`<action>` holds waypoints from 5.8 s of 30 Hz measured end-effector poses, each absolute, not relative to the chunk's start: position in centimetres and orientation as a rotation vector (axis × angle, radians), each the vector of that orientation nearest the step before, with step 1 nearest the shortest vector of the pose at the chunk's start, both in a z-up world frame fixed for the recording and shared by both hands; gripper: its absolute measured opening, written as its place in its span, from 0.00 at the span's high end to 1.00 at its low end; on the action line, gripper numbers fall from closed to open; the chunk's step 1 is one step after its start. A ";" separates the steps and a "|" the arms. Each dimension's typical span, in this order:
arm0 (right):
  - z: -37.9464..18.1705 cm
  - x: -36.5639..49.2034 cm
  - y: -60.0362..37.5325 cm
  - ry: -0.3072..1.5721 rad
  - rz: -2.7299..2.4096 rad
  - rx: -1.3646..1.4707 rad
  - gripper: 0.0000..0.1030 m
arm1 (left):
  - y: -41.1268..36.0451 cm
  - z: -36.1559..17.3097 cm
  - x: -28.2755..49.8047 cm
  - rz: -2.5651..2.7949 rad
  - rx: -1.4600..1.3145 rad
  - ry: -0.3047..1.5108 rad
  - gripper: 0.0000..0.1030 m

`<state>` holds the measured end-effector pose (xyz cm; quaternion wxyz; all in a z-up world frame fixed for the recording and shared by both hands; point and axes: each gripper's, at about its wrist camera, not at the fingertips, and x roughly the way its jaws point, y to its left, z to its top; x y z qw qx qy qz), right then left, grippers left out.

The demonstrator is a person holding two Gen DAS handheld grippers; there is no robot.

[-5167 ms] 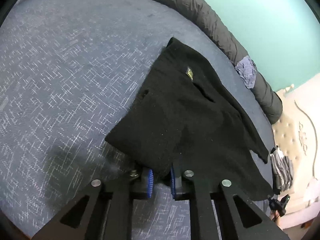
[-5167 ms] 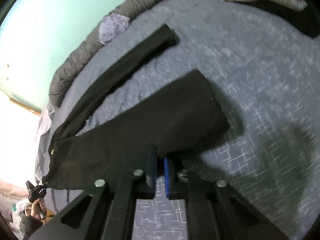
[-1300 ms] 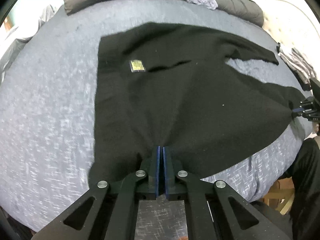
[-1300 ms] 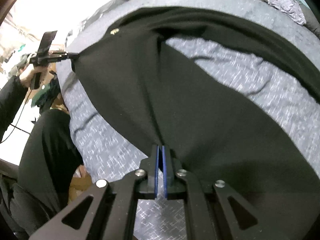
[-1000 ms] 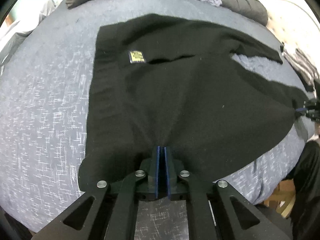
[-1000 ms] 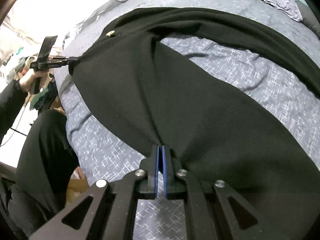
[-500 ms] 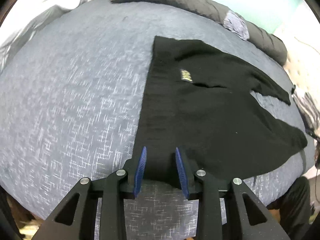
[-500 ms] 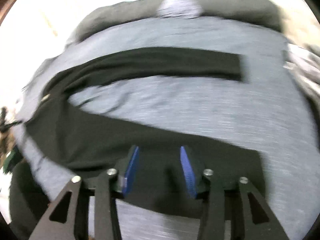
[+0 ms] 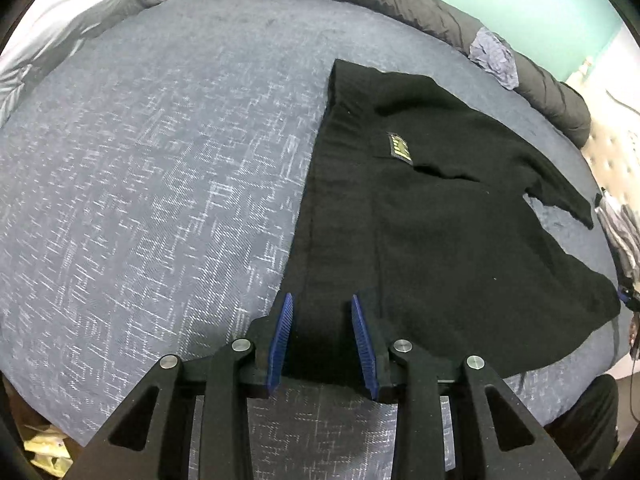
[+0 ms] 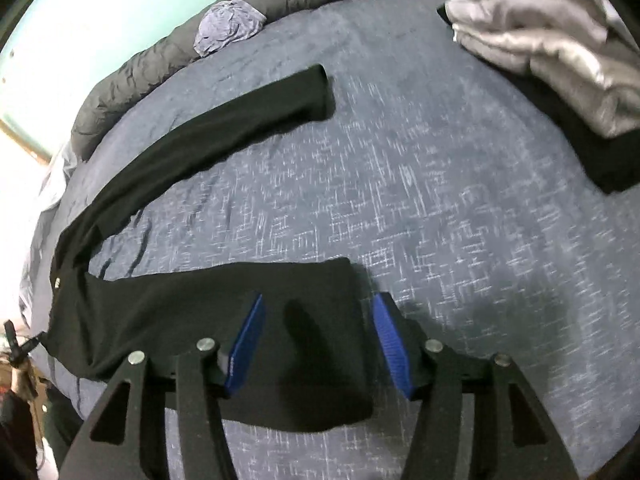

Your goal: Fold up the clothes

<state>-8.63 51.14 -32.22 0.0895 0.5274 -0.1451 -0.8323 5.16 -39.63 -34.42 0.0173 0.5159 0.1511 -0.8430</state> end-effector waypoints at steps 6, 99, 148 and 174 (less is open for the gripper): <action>-33.5 -9.4 50.7 -0.468 -2.409 1.559 0.86 | -39.9 -33.5 4.0 -2.616 1.588 0.435 0.67; -34.7 -10.9 51.3 -0.482 -2.486 1.558 0.92 | -40.4 -36.3 -13.2 -2.778 1.537 0.753 0.78; -33.0 -6.2 54.2 -0.608 -2.451 1.457 0.65 | -42.1 -34.2 3.5 -2.528 1.570 0.760 0.60; -27.8 -3.9 55.2 -0.552 -2.515 1.402 0.98 | -41.8 -31.8 5.6 -2.585 1.477 0.766 0.97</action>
